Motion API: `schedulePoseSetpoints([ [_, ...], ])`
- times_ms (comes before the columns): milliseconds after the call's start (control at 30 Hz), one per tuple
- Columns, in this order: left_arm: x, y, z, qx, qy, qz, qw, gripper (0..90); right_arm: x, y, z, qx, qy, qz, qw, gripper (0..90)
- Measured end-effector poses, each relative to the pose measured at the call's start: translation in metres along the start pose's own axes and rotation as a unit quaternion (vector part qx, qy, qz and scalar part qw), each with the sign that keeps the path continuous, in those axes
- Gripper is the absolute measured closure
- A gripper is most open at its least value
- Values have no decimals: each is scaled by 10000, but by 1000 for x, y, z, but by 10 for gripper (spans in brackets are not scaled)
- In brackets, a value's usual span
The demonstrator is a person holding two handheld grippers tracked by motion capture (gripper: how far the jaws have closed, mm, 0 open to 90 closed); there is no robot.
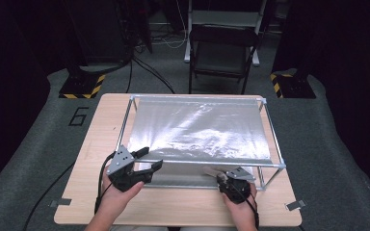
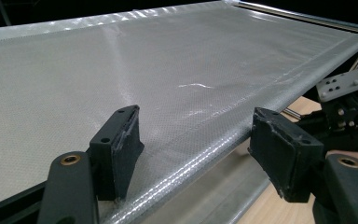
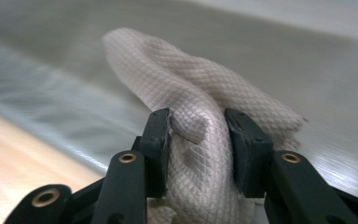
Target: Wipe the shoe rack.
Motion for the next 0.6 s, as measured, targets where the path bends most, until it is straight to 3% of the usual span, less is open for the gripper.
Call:
schedulePoseSetpoints([
  [33, 0, 0, 0, 12, -6, -11, 10000, 334, -4, 9, 11, -379, -237, -94, 9990, 617],
  [67, 0, 0, 0, -2, -7, -4, 10000, 334, -5, 11, 17, -406, -224, -119, 9989, 618],
  [100, 0, 0, 0, -2, -5, 3, 10000, 333, -7, 14, 20, -533, -397, -63, 9978, 618],
  [200, 0, -1, 0, 3, -7, 7, 10000, 333, -8, 17, 25, -471, -529, -30, 9975, 617],
  [267, 0, -1, 0, 3, -9, 2, 10000, 333, -8, 14, 23, -522, -384, -73, 9979, 611],
  [300, 0, -1, 0, 7, -9, 2, 10000, 333, -6, 8, 12, -242, -453, -50, 9987, 605],
  [333, 0, -1, 0, 7, -9, 2, 10000, 333, -6, 8, 12, -242, -453, -50, 9987, 605],
  [367, 0, -1, 0, 7, -8, 2, 10000, 333, -2, -1, 1, 193, -331, 55, 9993, 604],
  [400, 0, -1, 0, 6, -6, 2, 10000, 333, -1, -4, -6, 184, -311, 22, 9993, 603],
  [433, 0, -1, 0, 5, -5, 5, 10000, 333, 0, -7, -10, 277, -110, 6, 9996, 603],
  [467, 0, -1, 0, 5, -5, 5, 10000, 333, 0, -7, -10, 277, -110, 6, 9996, 603],
  [500, 0, -1, 0, 5, -4, 7, 10000, 333, 1, -9, -13, 167, 90, -100, 9998, 607],
  [533, 0, -1, 0, 5, -2, 11, 10000, 333, 0, -8, -14, 111, 84, -134, 9998, 609],
  [600, 0, 0, 0, 4, -5, 10, 10000, 333, -1, -3, -4, 114, -71, 44, 9999, 608],
])
Point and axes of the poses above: each handheld gripper's, and its own axes: y roughly backward along the jaws, x roughly out of its top, z roughly to its right, the point moved 1 cm from there along -y, roughly forward along the jaws, and after that the axes turned 9 degrees about x, right-handed, at the moved point
